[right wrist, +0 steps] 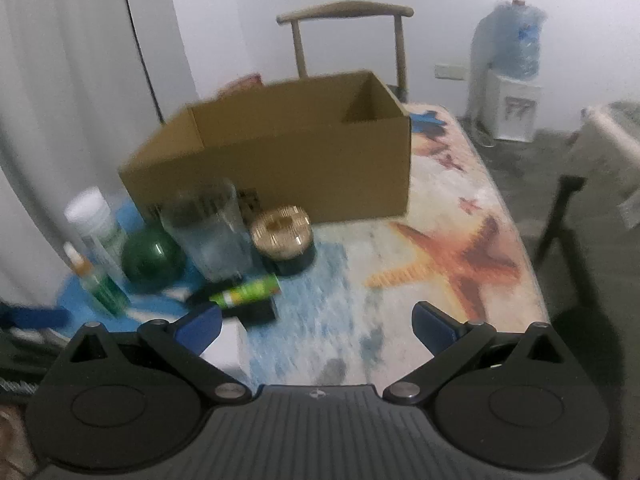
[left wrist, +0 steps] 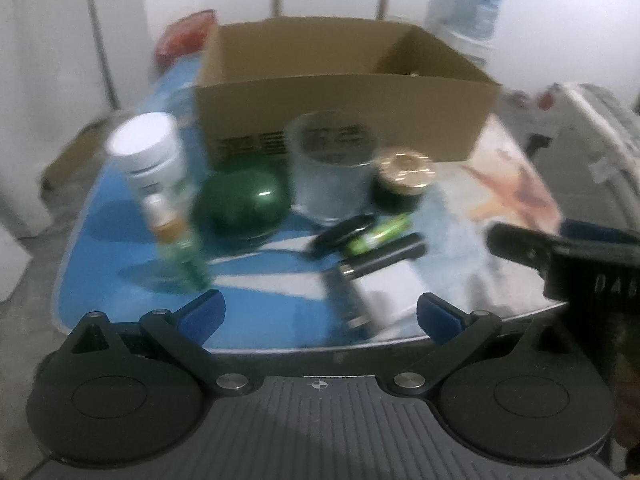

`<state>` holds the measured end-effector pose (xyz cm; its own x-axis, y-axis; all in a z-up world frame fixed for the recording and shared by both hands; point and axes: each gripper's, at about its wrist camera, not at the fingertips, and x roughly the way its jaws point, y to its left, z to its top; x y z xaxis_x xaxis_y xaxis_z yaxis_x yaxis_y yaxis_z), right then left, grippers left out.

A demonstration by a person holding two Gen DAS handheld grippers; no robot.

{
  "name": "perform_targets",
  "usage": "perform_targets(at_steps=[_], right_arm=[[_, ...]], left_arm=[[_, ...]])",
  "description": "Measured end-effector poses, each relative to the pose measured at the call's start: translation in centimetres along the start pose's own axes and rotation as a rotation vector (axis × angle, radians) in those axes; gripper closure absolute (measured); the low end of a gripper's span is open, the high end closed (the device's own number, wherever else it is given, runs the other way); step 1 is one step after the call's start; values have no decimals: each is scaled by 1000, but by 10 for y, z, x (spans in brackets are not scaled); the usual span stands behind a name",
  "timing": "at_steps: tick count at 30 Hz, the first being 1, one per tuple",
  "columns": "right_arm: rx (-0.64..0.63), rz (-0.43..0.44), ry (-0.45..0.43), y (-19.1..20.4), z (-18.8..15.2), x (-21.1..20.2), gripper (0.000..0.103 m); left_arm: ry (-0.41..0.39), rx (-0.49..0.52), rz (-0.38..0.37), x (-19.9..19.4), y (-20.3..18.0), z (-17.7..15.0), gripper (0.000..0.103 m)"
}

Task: Organize rigid objects
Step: 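Grasp the black battery on the table with the left gripper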

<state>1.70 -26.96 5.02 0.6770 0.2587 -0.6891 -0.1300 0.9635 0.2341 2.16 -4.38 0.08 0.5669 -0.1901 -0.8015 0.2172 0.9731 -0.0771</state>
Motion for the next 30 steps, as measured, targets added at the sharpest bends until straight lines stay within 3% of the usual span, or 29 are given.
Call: perform_targets(at_steps=[3, 5, 7, 10, 11, 16, 20, 26, 30], right_arm=[[46, 65, 33, -13, -1, 11, 5], [66, 108, 36, -19, -3, 18, 13], [121, 171, 94, -30, -5, 32, 25], [158, 235, 133, -39, -1, 49, 34], [140, 241, 110, -39, 1, 52, 35], [180, 327, 198, -42, 2, 76, 43], [214, 357, 264, -44, 0, 91, 46], [243, 372, 294, -46, -2, 101, 51], [257, 374, 302, -48, -2, 105, 62]], left_arm=[[2, 17, -33, 10, -8, 7, 3], [12, 10, -59, 18, -9, 12, 6], [27, -12, -90, 27, -8, 16, 9], [57, -46, -127, 37, -6, 20, 21], [71, -57, -136, 41, -5, 22, 22], [118, -81, -156, 57, -5, 26, 31], [149, -76, -155, 65, -6, 29, 34], [192, -76, -146, 75, -7, 31, 35], [210, -74, -141, 78, -8, 32, 35]])
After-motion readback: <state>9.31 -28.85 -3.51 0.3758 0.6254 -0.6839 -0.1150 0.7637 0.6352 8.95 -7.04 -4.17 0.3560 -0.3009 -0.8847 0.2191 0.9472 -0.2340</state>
